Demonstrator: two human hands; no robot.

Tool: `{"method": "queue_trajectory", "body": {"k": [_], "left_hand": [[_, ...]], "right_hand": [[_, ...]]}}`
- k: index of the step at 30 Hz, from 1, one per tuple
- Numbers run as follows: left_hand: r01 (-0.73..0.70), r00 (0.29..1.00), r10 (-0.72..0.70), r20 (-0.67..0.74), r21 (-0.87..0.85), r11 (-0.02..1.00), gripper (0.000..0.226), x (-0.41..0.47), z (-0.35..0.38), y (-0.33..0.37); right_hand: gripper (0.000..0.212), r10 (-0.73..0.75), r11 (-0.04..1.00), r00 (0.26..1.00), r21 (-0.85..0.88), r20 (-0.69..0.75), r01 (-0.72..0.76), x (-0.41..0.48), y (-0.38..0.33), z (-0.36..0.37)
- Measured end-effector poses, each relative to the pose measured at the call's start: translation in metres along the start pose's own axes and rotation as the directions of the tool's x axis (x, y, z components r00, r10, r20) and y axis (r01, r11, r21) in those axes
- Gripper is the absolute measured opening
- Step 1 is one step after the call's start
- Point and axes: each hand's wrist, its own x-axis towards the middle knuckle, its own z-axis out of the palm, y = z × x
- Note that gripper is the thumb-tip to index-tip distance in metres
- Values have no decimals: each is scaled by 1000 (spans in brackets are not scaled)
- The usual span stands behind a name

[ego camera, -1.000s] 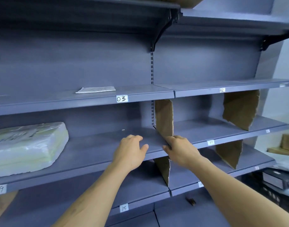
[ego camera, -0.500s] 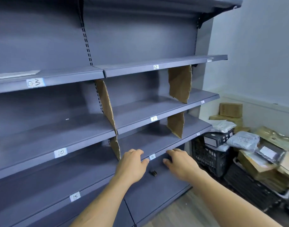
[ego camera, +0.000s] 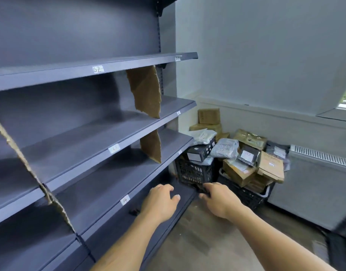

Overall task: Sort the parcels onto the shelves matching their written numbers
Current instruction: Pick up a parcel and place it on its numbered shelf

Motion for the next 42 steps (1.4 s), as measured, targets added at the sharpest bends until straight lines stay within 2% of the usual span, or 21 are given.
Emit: {"method": "queue_trajectory", "body": {"k": [8, 15, 20, 26, 32, 35, 42], "left_hand": [[-144, 983, 150, 108, -57, 988, 48, 113, 12, 27], [-231, 946, 240, 216, -68, 971, 46, 189, 37, 54], [-271, 914, 276, 296, -61, 961, 47, 229, 66, 83], [-278, 903, 283, 322, -61, 959, 47, 291, 101, 133], [-231, 908, 229, 351, -38, 972, 47, 351, 137, 194], [-226, 903, 223, 369, -35, 974, 41, 374, 156, 226], [-212, 846, 208, 491, -47, 976, 36, 410, 211, 279]], "right_hand": [[41, 221, 974, 974, 60, -41, -219, 66, 34, -24], [44, 404, 906, 914, 150, -37, -395, 98, 76, -22], [43, 483, 859, 875, 211, -24, -467, 120, 119, -22], [48, 521, 823, 854, 268, -2, -502, 167, 188, -35], [43, 529, 796, 846, 313, 58, -519, 221, 264, -59], [34, 535, 773, 842, 363, 68, -520, 243, 303, -70], [47, 642, 677, 756, 370, 127, -636, 265, 376, -75]]}}
